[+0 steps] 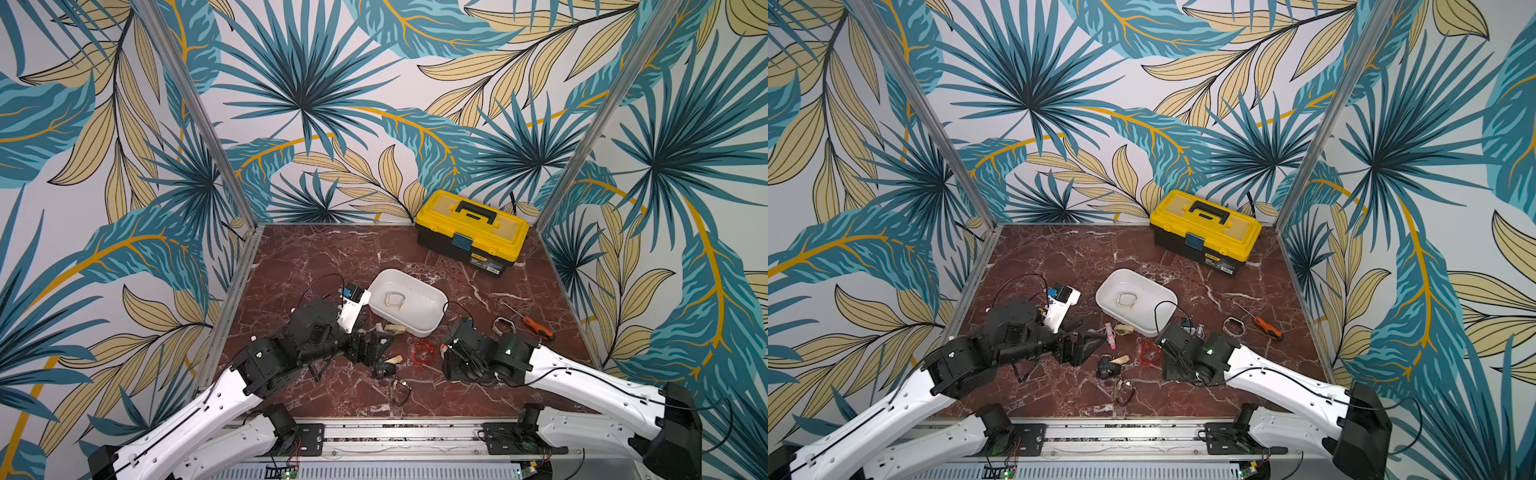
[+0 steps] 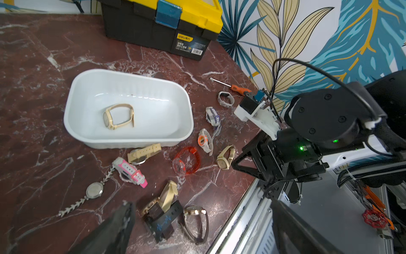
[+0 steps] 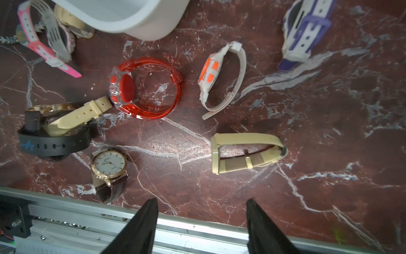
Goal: Put the watch into the storage box
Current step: Pick up the watch at the center of the board.
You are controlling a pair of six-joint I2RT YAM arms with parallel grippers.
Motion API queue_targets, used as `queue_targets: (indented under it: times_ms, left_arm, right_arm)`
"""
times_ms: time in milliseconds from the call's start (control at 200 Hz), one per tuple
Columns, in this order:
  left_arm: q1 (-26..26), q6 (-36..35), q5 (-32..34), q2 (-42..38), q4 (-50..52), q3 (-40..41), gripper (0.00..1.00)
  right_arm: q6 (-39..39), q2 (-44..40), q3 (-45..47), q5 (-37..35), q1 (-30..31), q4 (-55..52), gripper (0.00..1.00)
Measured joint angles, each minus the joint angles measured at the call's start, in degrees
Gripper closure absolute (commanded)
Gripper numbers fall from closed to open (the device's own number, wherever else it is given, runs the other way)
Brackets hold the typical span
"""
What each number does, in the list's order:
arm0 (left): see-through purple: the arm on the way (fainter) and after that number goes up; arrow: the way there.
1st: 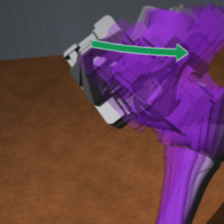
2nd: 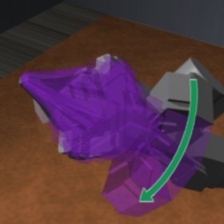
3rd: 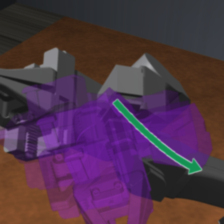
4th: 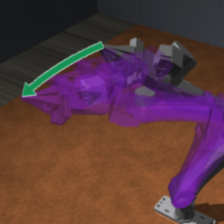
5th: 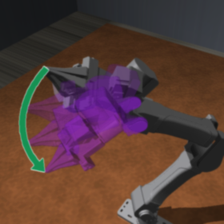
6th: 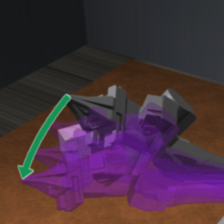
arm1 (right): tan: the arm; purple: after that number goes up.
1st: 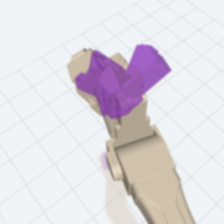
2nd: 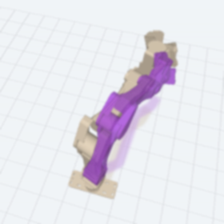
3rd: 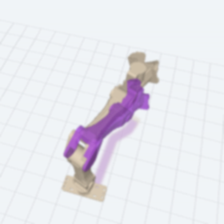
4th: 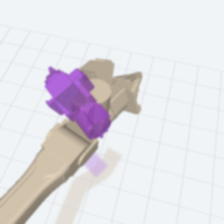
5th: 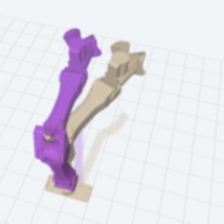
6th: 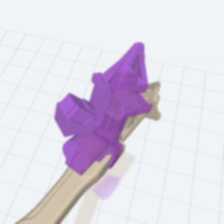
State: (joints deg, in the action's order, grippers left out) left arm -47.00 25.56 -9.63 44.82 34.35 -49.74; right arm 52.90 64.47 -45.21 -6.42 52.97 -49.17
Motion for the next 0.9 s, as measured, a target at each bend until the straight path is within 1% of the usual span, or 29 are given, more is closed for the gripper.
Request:
queue_targets:
  times_ms: [250,361,611,746,821,896]
  left_arm:
    - [-0.72,1.95,0.44,-5.31,0.31,4.94,0.0]
    - [-1.2,2.16,0.57,-6.19,0.04,6.34,0.0]
    - [-2.73,2.4,3.48,-6.29,-0.04,8.26,0.0]
    - [-3.48,2.38,6.03,-6.29,-1.05,9.9,0.0]
    - [-4.09,2.36,7.32,-6.29,-1.79,10.49,0.0]
    - [-5.03,2.1,8.83,-6.29,-2.97,10.82,0.0]
  right_arm:
    - [-0.31,8.87,-0.22,0.46,0.0,2.4,0.44]
    - [-0.63,12.72,-0.94,0.11,0.0,2.36,0.45]
    - [-1.07,14.58,-1.09,-0.68,0.0,2.56,0.46]
    - [-1.62,17.2,-1.09,-0.85,-0.02,2.97,0.53]
    - [-1.9,18.95,-1.09,-0.92,0.0,3.26,0.55]
    - [-1.99,19.76,-1.09,-1.05,0.0,3.87,0.59]
